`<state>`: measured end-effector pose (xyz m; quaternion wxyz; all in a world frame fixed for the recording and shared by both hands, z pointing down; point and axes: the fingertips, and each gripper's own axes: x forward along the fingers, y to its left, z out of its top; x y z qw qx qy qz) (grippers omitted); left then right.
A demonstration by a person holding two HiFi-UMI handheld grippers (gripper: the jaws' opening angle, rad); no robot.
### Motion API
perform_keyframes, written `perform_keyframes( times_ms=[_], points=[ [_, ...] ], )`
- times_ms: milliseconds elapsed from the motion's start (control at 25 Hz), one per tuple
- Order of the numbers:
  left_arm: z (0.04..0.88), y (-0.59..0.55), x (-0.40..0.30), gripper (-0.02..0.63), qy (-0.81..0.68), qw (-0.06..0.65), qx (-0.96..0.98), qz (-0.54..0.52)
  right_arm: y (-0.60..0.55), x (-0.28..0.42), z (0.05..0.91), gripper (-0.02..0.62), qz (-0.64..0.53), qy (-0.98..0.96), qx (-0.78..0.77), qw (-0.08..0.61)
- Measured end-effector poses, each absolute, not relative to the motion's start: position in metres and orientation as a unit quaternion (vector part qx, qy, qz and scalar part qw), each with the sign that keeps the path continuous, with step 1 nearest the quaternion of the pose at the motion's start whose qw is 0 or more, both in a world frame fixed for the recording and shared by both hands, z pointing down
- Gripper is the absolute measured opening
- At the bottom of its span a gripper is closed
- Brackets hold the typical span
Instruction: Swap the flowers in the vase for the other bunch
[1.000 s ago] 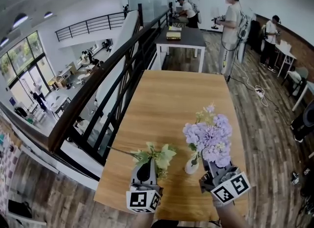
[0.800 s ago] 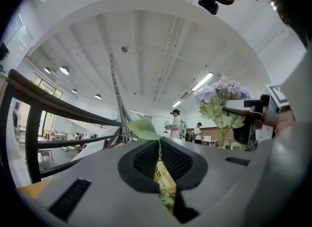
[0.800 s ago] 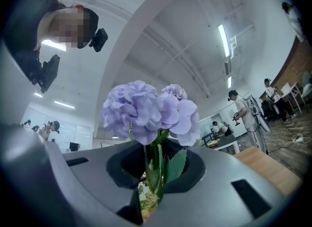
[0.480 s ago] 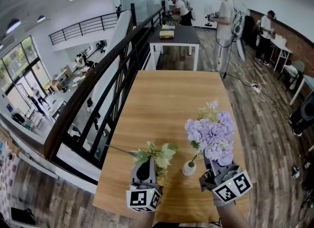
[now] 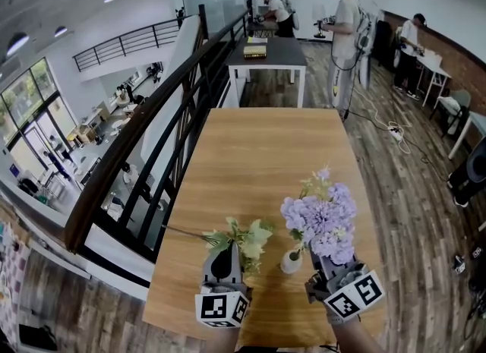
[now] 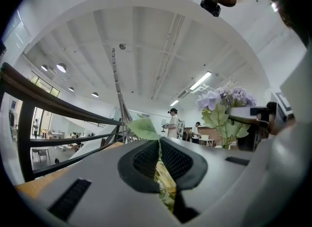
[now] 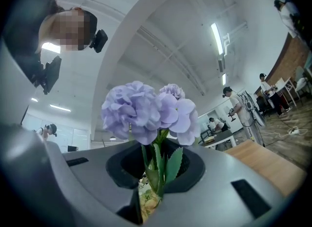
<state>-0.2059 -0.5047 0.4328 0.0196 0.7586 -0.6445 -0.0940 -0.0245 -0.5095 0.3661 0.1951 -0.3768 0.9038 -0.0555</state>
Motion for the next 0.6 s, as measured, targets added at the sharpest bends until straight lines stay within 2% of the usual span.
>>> perform_keyframes(
  times_ms=[600],
  points=[
    [0.442,-0.498,-0.196,0.012,-0.639,0.021,0.764,-0.085,-0.506,-0.028,0.432,0.071,-0.108,0.901,-0.382,0.177]
  ],
)
